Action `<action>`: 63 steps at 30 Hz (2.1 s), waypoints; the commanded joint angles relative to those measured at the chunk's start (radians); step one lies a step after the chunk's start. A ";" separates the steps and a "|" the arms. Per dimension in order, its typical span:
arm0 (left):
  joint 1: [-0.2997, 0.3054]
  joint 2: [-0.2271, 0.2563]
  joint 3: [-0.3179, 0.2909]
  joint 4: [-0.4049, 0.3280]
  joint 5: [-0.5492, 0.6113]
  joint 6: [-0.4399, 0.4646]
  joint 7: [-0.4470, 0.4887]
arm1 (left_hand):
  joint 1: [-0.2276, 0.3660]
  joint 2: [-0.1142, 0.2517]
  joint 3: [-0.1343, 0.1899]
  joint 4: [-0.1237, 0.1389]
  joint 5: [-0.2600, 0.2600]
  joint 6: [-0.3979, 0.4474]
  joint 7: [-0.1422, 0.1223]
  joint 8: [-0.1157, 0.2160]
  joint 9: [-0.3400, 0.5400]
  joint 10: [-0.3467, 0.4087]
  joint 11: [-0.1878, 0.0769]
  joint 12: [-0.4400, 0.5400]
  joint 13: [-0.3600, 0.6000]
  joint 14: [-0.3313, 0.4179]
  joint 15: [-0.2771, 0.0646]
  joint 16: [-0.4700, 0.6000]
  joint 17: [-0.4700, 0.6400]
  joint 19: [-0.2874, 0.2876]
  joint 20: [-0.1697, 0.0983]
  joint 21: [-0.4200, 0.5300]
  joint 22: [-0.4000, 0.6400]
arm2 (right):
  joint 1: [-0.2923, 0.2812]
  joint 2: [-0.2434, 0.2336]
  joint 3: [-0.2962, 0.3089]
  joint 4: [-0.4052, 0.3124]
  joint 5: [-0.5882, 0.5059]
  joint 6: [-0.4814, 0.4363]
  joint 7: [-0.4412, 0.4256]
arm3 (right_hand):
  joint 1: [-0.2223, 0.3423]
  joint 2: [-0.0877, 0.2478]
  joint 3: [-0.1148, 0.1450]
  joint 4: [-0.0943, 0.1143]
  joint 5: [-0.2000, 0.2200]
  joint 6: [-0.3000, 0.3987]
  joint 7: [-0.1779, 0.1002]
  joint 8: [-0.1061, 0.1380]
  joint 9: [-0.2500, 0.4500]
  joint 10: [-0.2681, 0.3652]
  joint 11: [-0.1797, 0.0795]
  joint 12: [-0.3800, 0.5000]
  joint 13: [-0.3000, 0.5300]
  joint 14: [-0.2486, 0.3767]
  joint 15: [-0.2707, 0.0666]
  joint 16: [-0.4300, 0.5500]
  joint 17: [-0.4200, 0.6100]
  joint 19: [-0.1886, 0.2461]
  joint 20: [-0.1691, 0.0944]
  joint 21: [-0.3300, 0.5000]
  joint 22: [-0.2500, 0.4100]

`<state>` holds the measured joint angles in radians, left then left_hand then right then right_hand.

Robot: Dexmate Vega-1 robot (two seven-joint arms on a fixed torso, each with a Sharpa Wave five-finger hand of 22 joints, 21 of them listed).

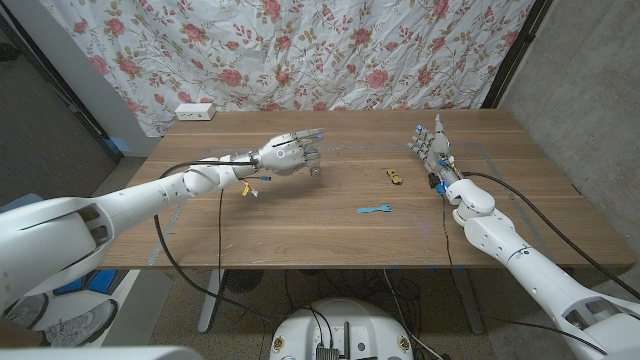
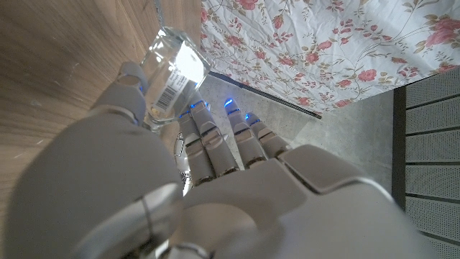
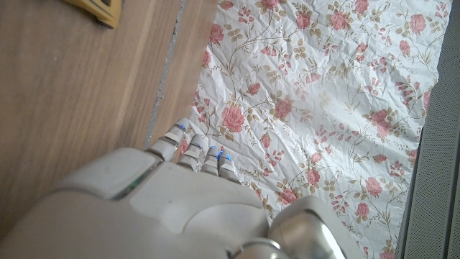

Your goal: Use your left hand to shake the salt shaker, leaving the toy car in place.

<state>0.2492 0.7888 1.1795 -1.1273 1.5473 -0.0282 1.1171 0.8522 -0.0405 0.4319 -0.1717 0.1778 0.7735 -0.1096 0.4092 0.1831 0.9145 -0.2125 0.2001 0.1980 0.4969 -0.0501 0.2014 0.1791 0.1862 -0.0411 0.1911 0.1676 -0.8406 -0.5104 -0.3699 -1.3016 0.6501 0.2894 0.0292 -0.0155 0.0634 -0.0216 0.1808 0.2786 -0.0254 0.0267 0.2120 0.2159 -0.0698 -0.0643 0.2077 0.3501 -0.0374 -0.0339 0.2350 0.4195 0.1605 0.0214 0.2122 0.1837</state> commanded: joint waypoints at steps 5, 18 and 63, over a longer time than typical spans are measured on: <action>0.009 0.020 0.037 -0.033 0.016 0.008 0.000 | 0.048 0.050 -0.004 0.001 0.007 0.076 -0.084 0.003 0.023 0.016 -0.014 0.006 0.003 0.004 -0.162 -0.002 0.002 0.001 -0.006 -0.002 0.003 | 0.000 0.000 0.000 0.001 0.000 0.000 0.000 | -0.003 0.097 -0.001 0.006 0.007 0.000 0.007 0.006 0.004 -0.005 -0.001 0.008 0.004 -0.006 -0.035 0.004 0.005 0.007 0.001 0.006 0.005; 0.006 0.015 0.059 -0.030 0.019 0.018 0.000 | 0.052 0.052 -0.008 0.001 0.007 0.080 -0.090 0.002 0.024 0.016 -0.014 0.006 0.003 0.002 -0.161 -0.004 0.002 0.000 -0.005 -0.003 0.003 | 0.000 0.000 0.000 0.001 0.000 0.001 0.000 | -0.003 0.097 -0.002 0.005 0.007 0.000 0.008 0.006 0.004 -0.006 0.000 0.007 0.004 -0.006 -0.035 0.004 0.005 0.007 0.002 0.006 0.005; -0.071 0.047 0.037 -0.024 0.020 0.173 0.000 | 0.068 0.071 -0.016 0.001 0.008 0.088 -0.103 -0.002 0.028 0.006 -0.014 0.000 0.004 0.000 -0.157 -0.004 0.004 -0.004 -0.001 -0.003 0.003 | 0.000 0.000 0.000 0.000 0.000 0.000 0.000 | -0.003 0.097 -0.001 0.006 0.007 0.000 0.008 0.006 0.004 -0.005 -0.001 0.007 0.004 -0.006 -0.034 0.004 0.005 0.006 0.002 0.006 0.005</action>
<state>0.1896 0.8313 1.2410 -1.1549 1.5747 0.1005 1.1170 0.8664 -0.0307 0.4193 -0.1729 0.1815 0.7680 -0.1151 0.4014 0.1840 0.9124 -0.2147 0.1975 0.1979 0.4969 -0.0501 0.2014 0.1790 0.1862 -0.0411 0.1912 0.1676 -0.8402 -0.5101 -0.3700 -1.3008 0.6498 0.2899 0.0295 -0.0155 0.0634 -0.0215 0.1808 0.2786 -0.0254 0.0267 0.2120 0.2158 -0.0698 -0.0643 0.2077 0.3500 -0.0374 -0.0339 0.2350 0.4195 0.1605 0.0214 0.2122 0.1837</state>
